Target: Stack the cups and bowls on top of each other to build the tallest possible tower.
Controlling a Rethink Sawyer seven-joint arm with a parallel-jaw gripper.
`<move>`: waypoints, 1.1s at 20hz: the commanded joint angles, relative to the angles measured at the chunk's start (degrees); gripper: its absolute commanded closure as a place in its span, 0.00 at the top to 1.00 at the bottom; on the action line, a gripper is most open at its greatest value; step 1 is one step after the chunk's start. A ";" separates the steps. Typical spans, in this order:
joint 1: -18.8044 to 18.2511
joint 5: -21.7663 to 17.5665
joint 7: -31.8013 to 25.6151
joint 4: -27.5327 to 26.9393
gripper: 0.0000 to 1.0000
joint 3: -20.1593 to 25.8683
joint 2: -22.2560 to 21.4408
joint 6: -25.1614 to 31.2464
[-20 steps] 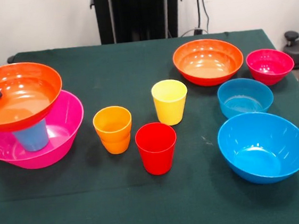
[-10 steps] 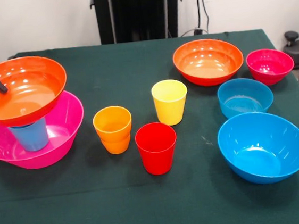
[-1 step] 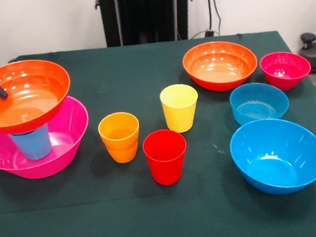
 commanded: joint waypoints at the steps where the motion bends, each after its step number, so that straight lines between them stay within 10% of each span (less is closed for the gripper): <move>1: 1.81 -5.14 -3.99 -0.60 0.00 -0.45 0.26 2.07; 22: 2.13 -10.27 -5.89 -5.33 0.00 -0.70 4.05 4.27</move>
